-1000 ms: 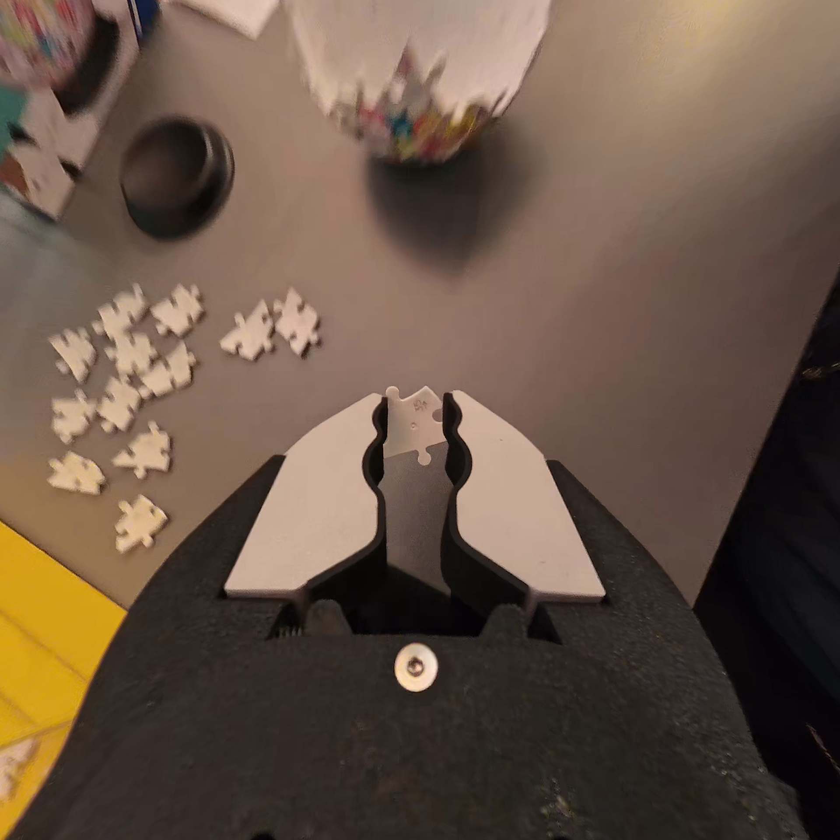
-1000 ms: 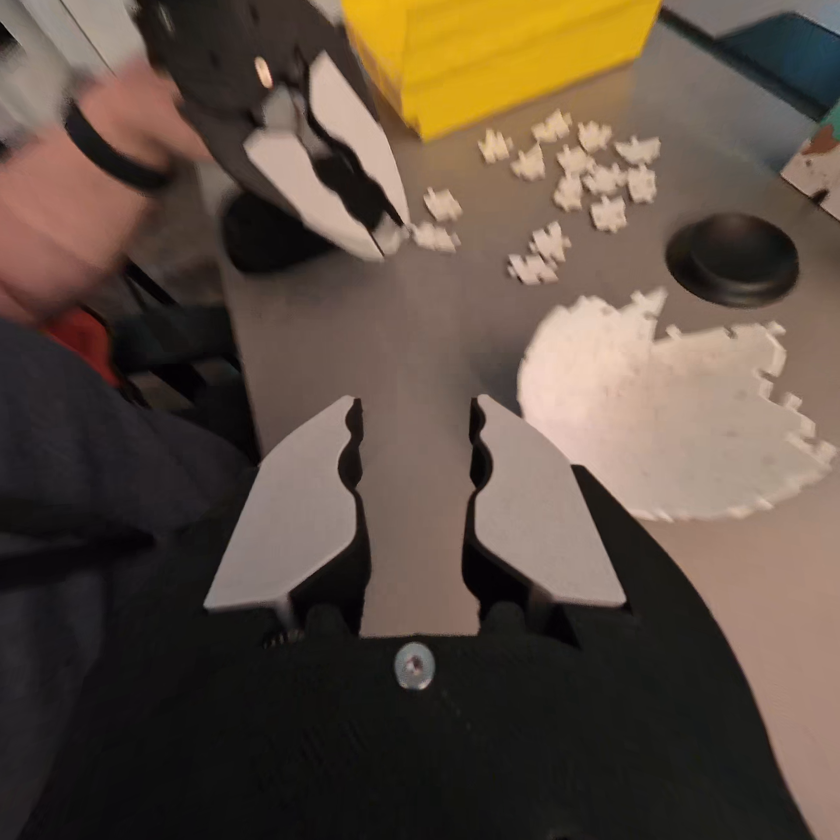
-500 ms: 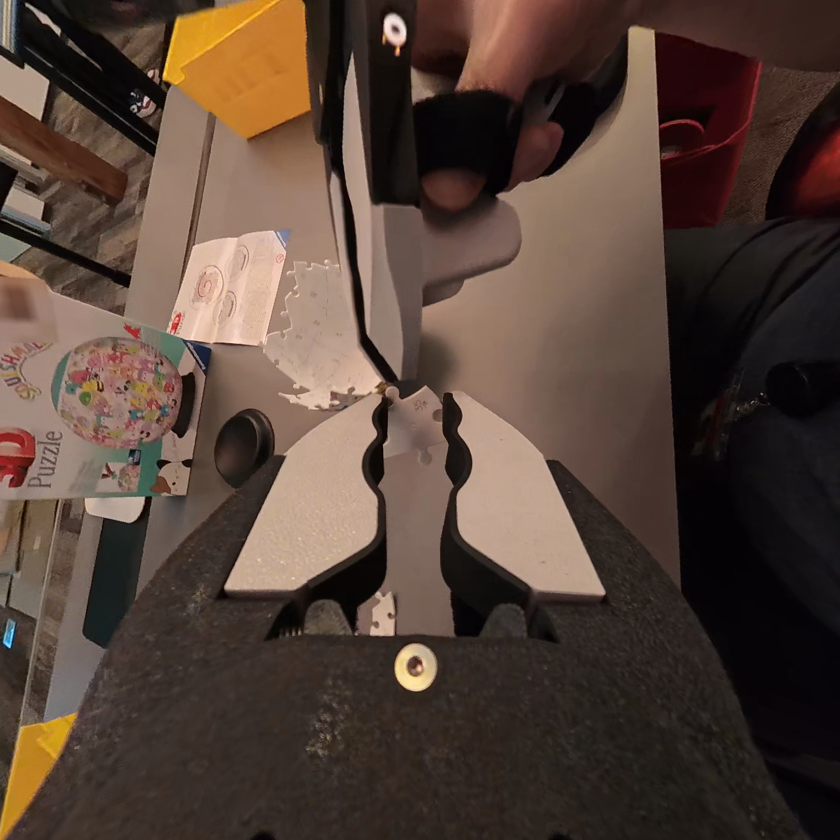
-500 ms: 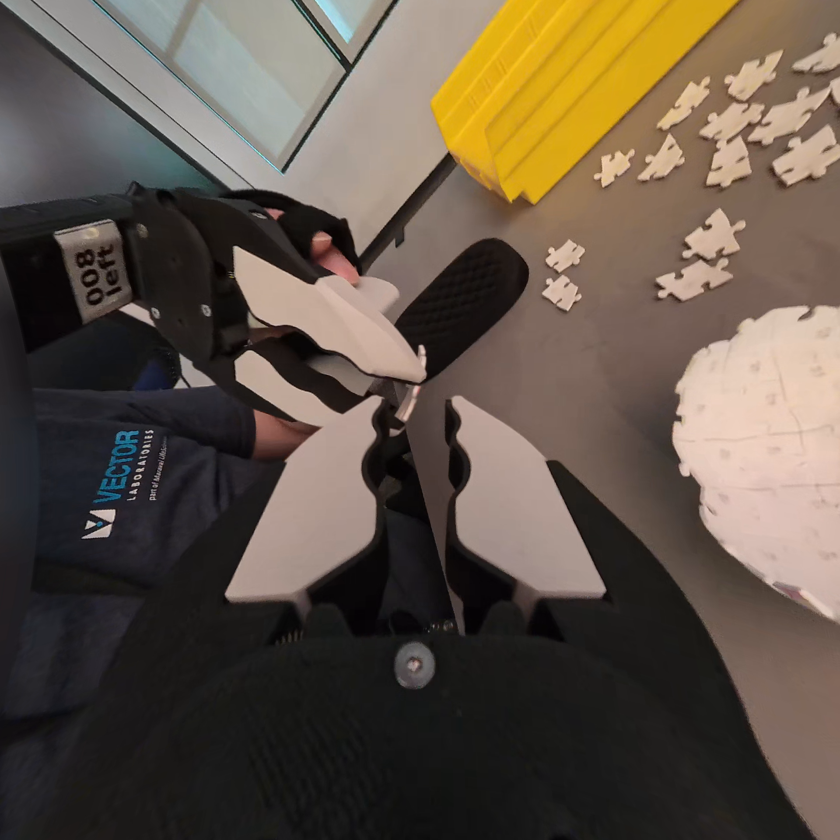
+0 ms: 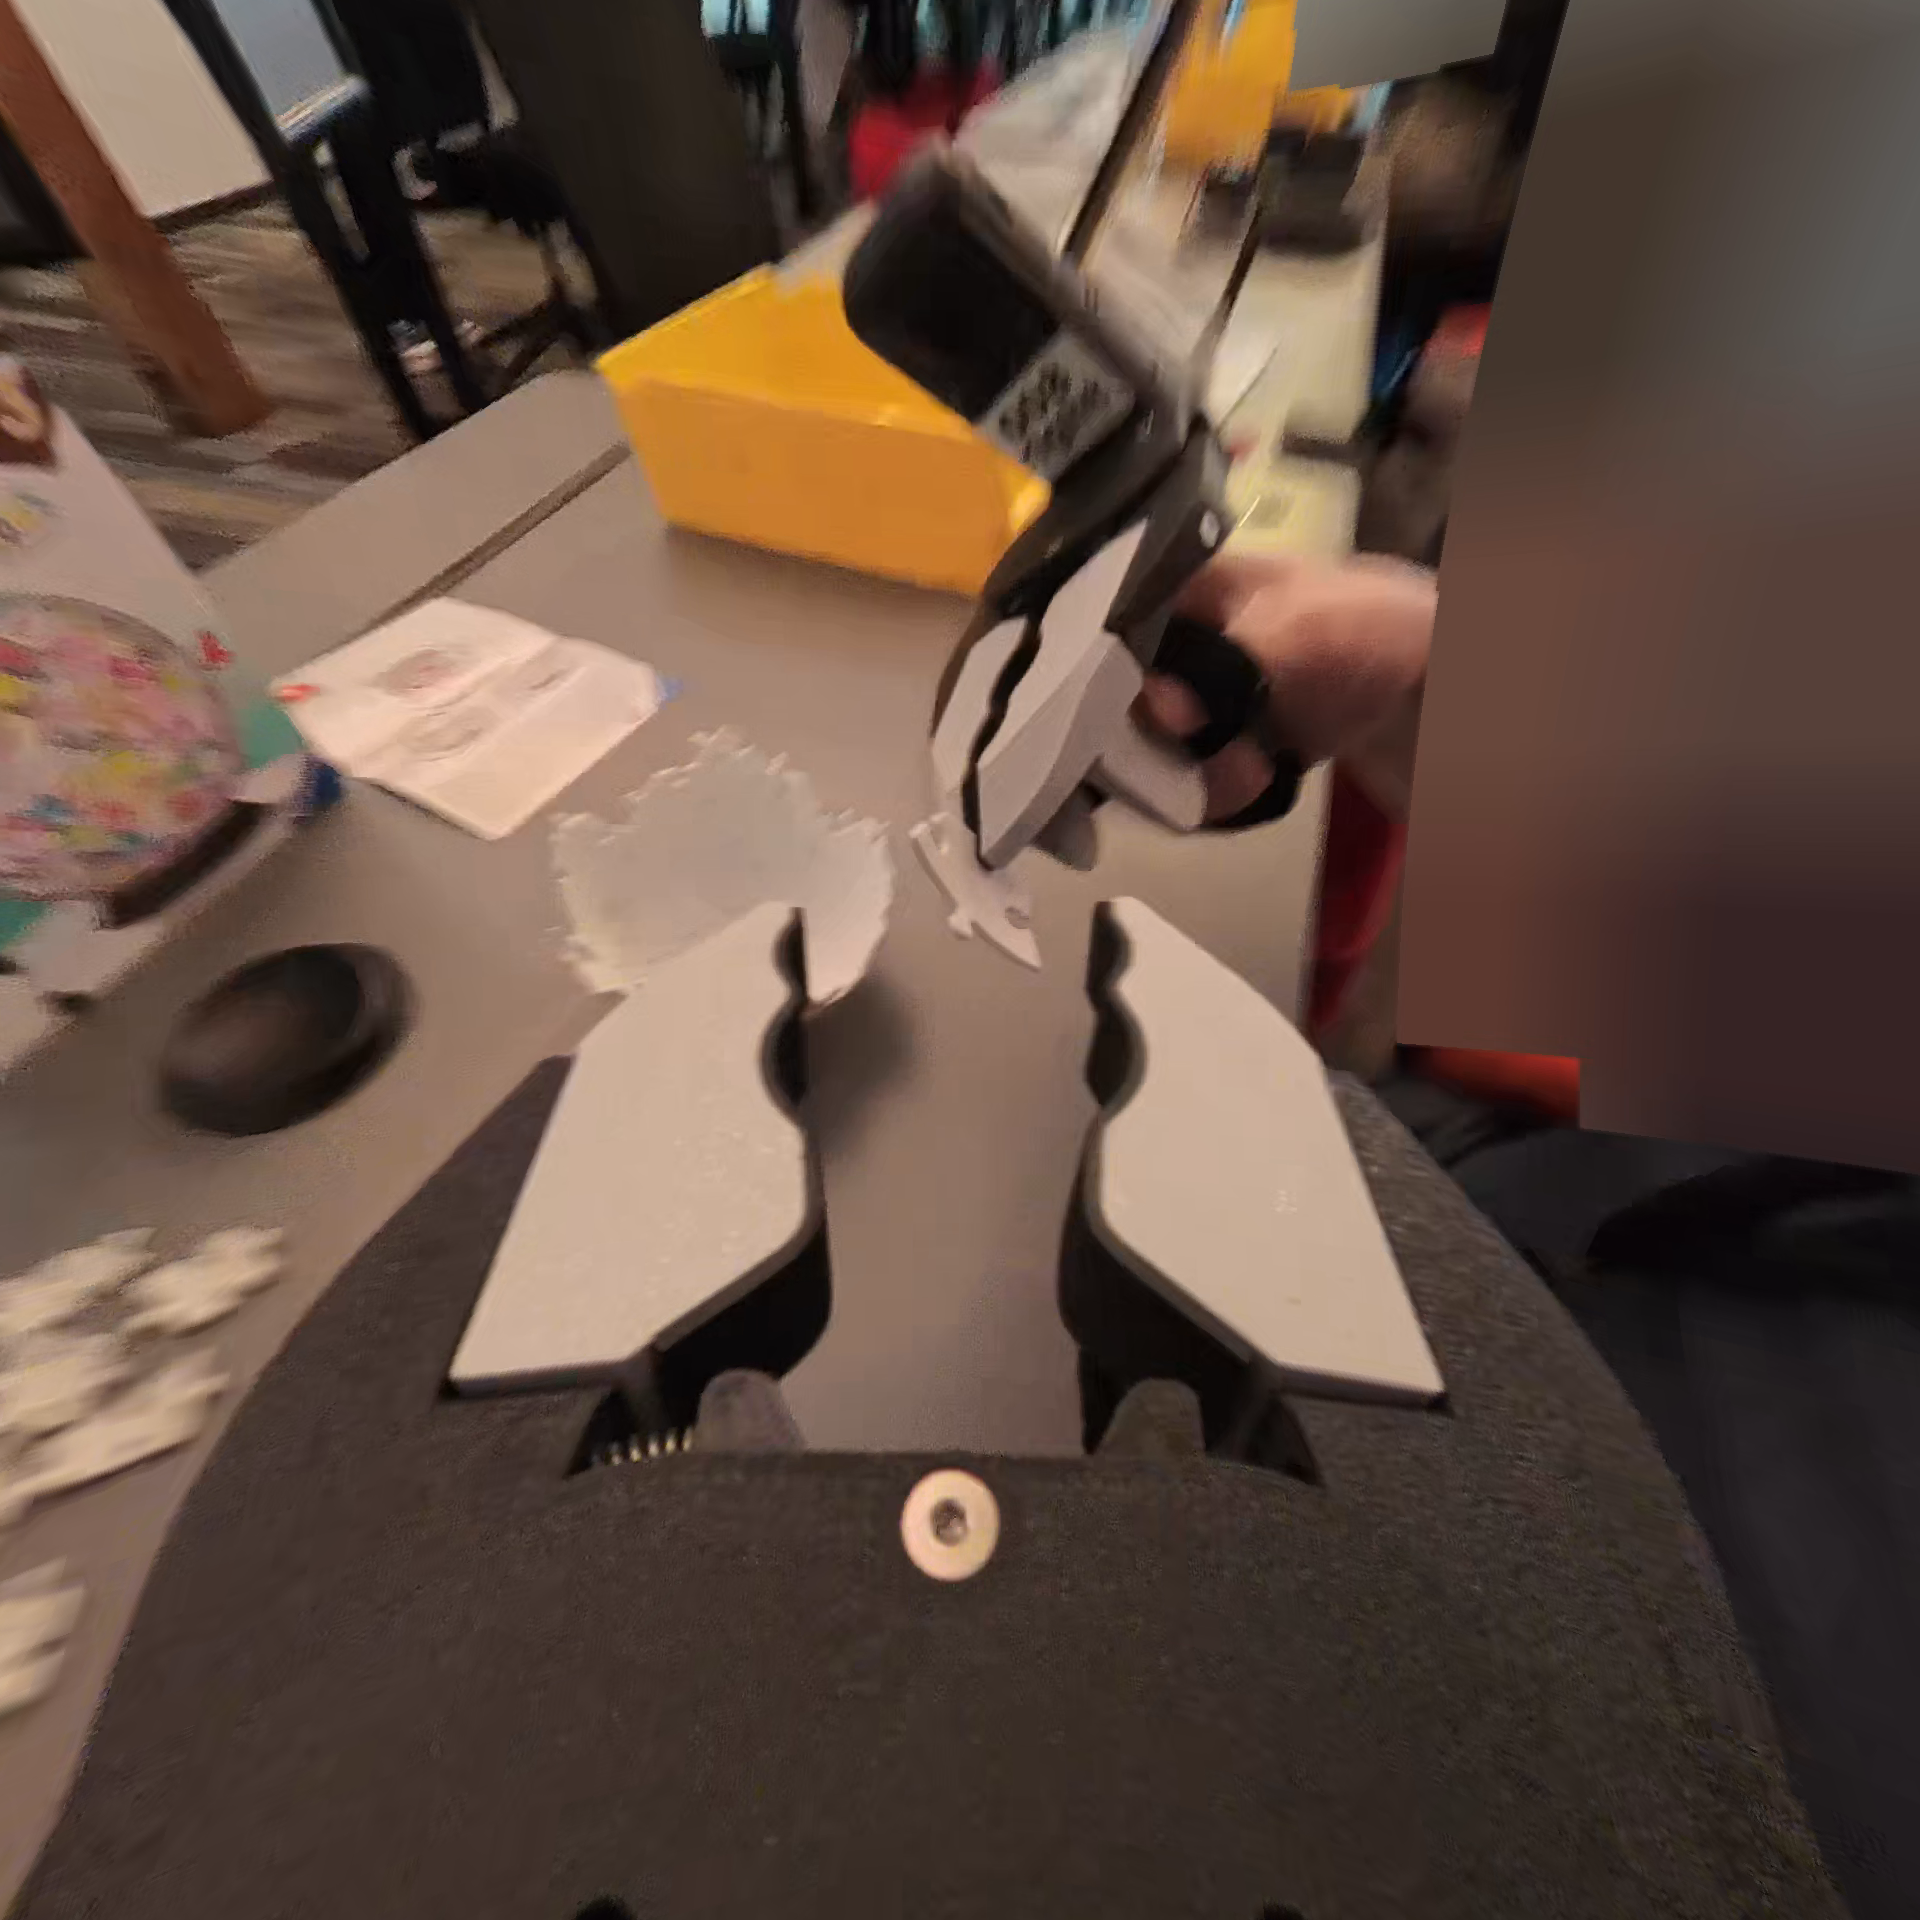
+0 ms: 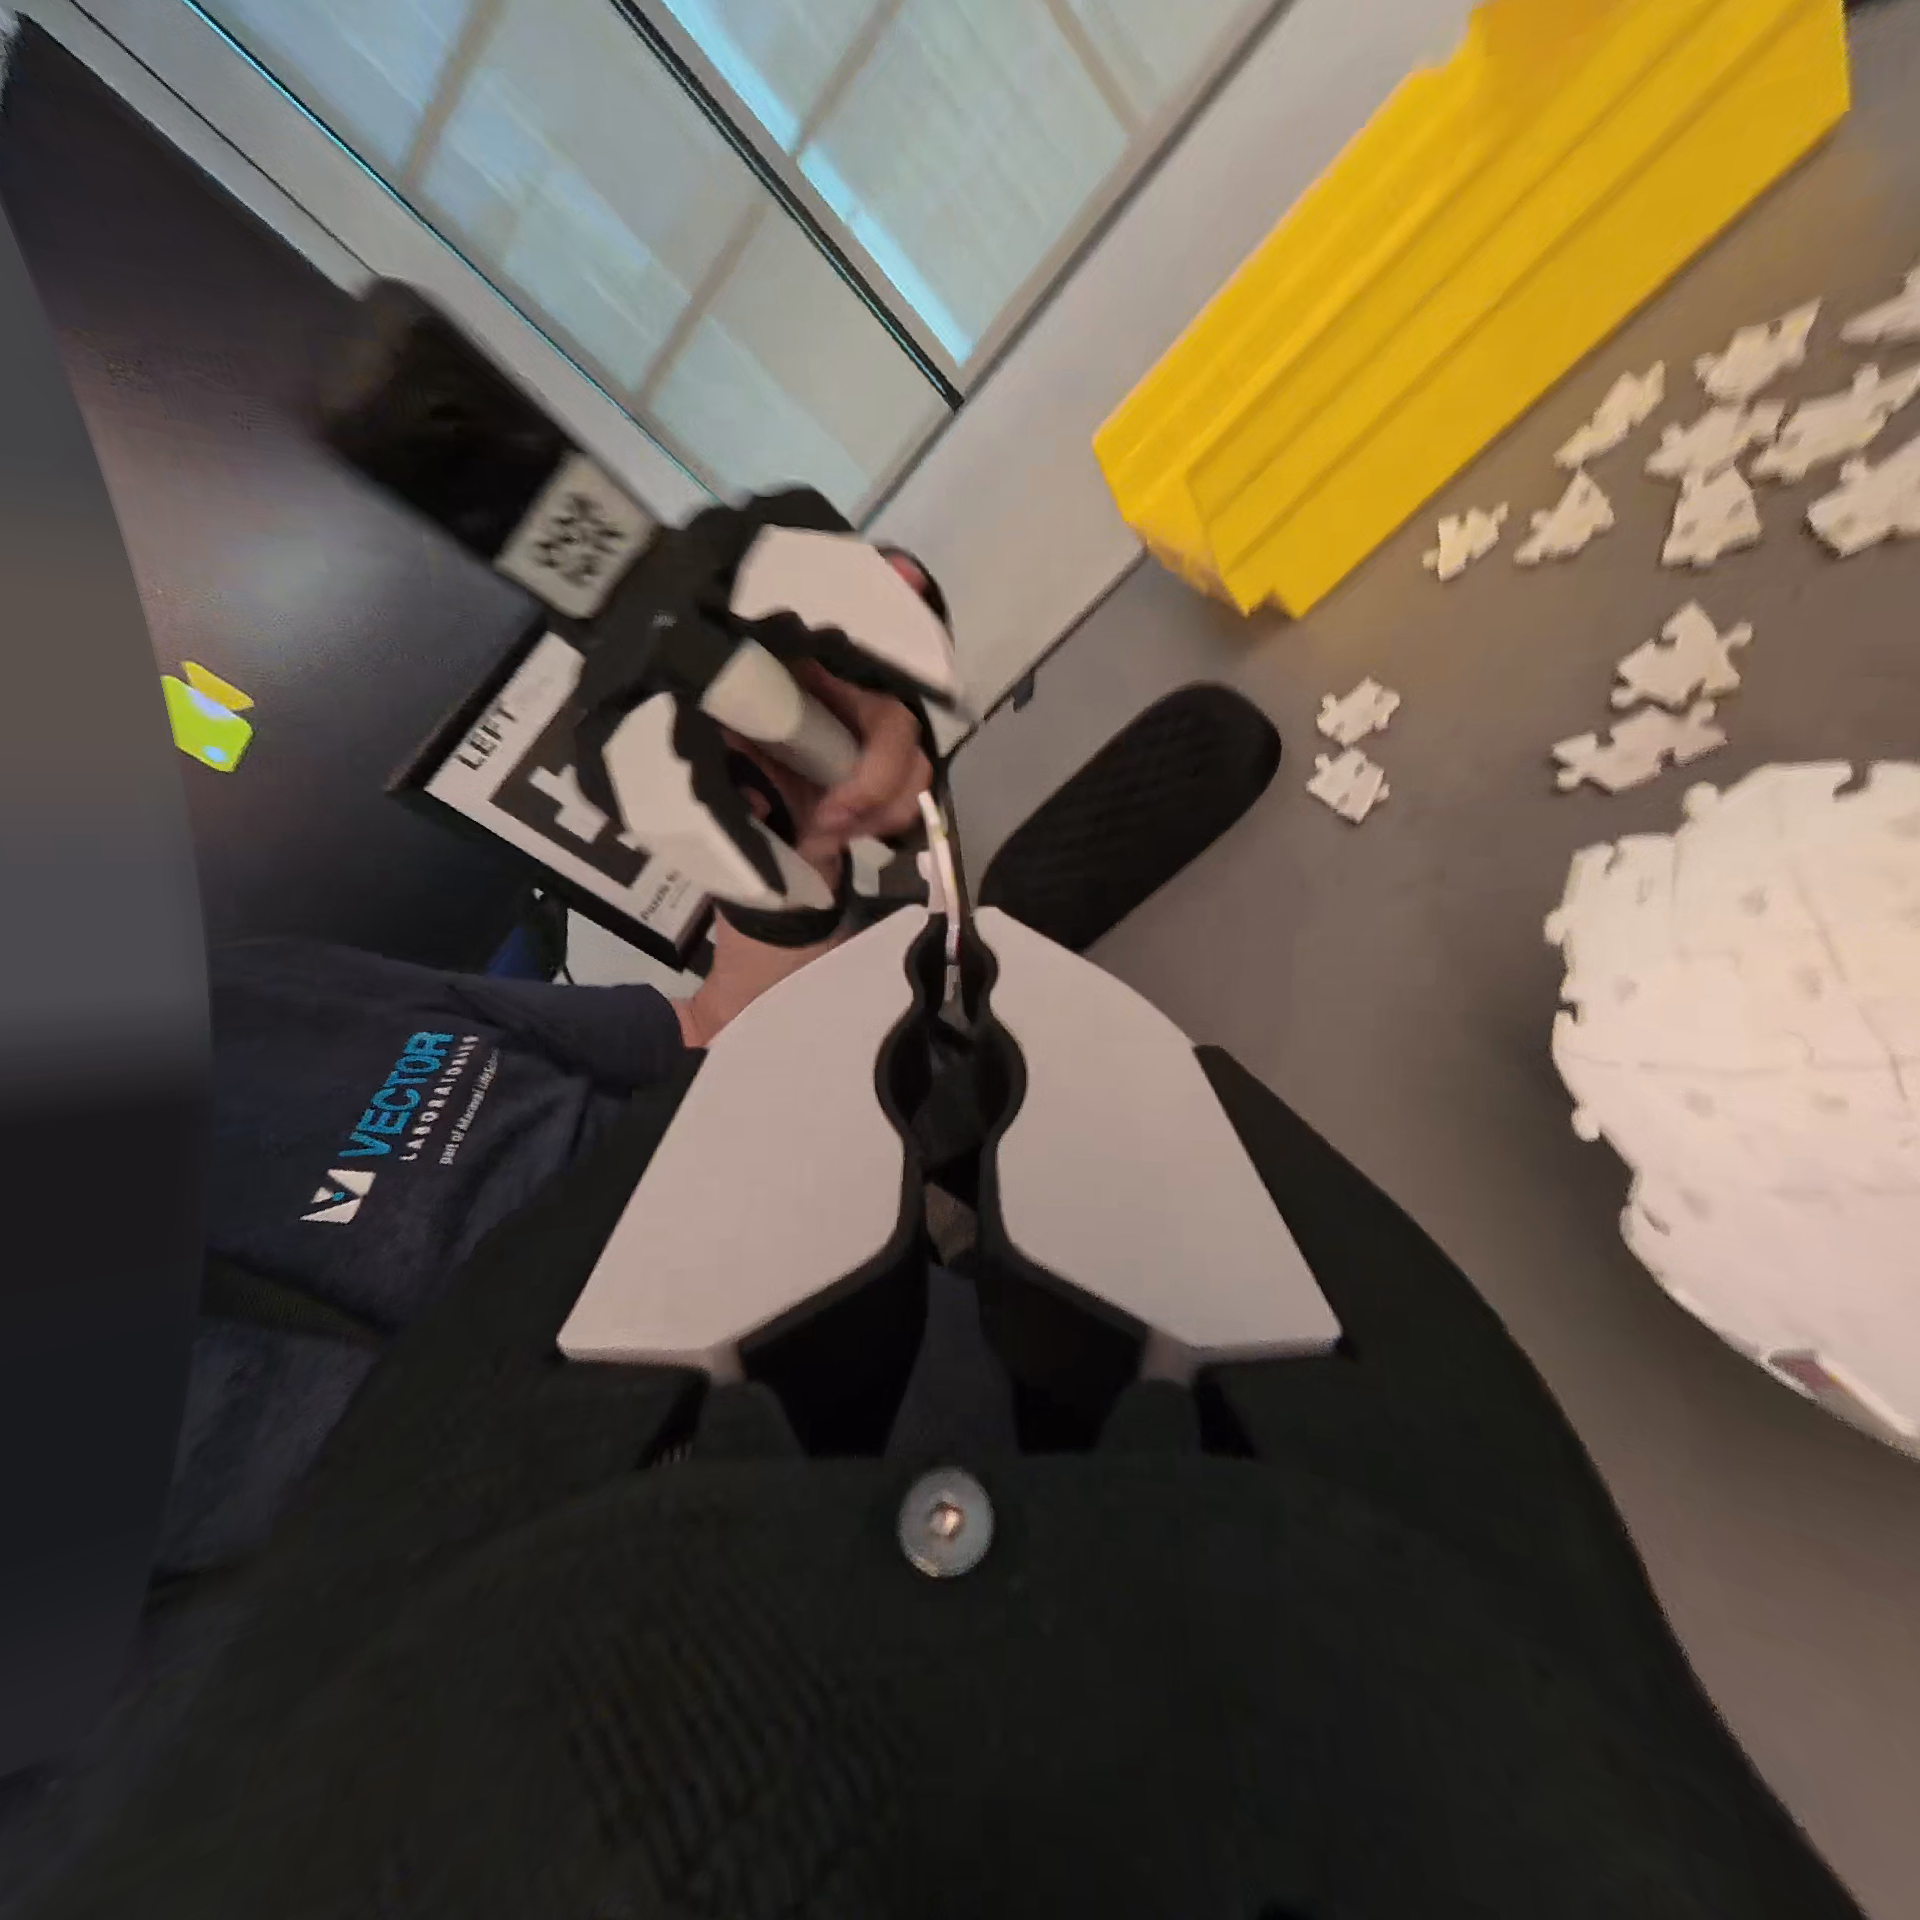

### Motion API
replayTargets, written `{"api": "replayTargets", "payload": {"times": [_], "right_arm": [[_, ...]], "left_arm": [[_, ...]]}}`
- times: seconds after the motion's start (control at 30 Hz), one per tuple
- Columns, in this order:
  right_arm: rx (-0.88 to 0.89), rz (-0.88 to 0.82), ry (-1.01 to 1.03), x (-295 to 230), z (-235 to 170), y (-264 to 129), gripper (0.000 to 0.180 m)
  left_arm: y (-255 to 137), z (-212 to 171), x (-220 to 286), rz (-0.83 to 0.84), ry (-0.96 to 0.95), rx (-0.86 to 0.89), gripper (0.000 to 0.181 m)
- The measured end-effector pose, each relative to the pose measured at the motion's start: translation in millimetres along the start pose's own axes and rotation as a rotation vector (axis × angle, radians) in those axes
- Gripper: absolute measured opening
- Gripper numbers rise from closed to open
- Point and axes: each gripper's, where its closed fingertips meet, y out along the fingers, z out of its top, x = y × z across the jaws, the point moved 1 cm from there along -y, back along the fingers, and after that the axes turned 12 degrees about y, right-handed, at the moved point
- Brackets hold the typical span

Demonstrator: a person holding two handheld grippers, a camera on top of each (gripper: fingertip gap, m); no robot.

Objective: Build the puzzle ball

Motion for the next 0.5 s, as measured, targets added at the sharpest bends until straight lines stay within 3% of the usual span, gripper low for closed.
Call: {"api": "replayTargets", "payload": {"times": [0.07, 0.33, 0.43, 0.5], "right_arm": [[0.028, 0.041, -0.053, -7, 3, -2, 0.003], [0.069, -0.021, -0.26, -15, 8, 0, 0.003], [0.059, -0.037, -0.286, -13, 5, -1, 0.003], [0.053, -0.028, -0.285, -13, 3, -3, 0.003]], "left_arm": [[-3, 4, 8, -0.124, -0.135, 0.136, 0.03], [31, -16, 11, -0.216, -0.346, 0.091, 0.026], [36, -8, 18, -0.329, -0.407, 0.171, 0.005], [38, -8, 21, -0.373, -0.446, 0.196, 0.004]]}}
